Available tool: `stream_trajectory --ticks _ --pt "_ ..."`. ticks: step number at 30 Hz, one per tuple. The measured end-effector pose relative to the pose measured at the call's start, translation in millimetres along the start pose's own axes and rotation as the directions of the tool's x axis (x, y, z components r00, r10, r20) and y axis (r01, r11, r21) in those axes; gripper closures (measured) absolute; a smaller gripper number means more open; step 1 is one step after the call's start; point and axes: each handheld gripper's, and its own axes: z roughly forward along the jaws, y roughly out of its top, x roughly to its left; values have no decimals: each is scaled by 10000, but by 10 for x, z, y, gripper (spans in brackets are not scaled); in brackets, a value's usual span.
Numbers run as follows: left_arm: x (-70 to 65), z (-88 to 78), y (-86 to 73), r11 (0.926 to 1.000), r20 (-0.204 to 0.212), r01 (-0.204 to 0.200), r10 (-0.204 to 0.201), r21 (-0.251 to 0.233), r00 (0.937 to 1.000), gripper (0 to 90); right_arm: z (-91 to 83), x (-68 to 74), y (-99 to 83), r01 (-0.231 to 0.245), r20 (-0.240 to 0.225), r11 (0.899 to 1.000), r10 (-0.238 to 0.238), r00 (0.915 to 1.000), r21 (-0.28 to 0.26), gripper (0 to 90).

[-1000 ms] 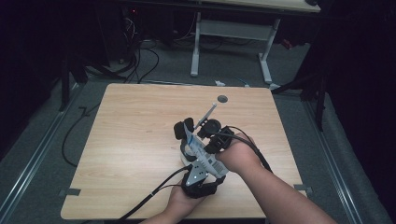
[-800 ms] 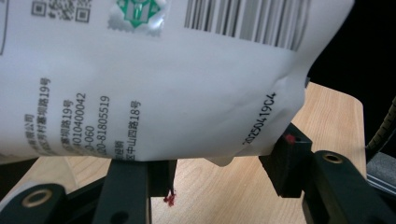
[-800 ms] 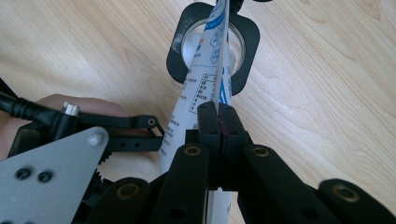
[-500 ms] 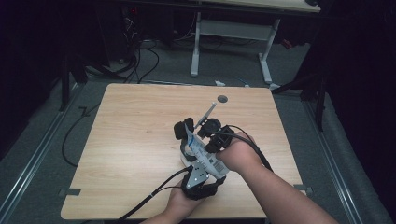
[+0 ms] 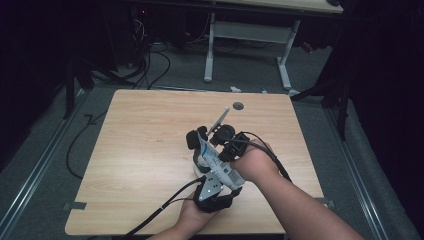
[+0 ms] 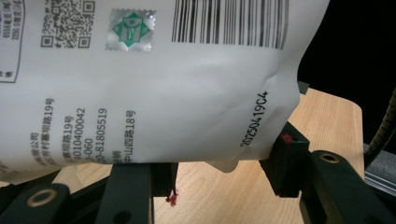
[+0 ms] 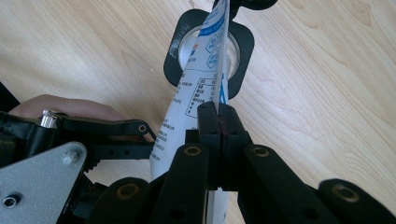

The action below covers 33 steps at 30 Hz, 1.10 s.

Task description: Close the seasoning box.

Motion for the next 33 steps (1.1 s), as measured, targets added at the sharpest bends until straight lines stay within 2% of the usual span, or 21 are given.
stream_trajectory --ticks 33 --pt "3 -11 28 9999 -39 -57 57 -103 10000 539 13 -1 63 149 33 9998 -149 9999 151 900"
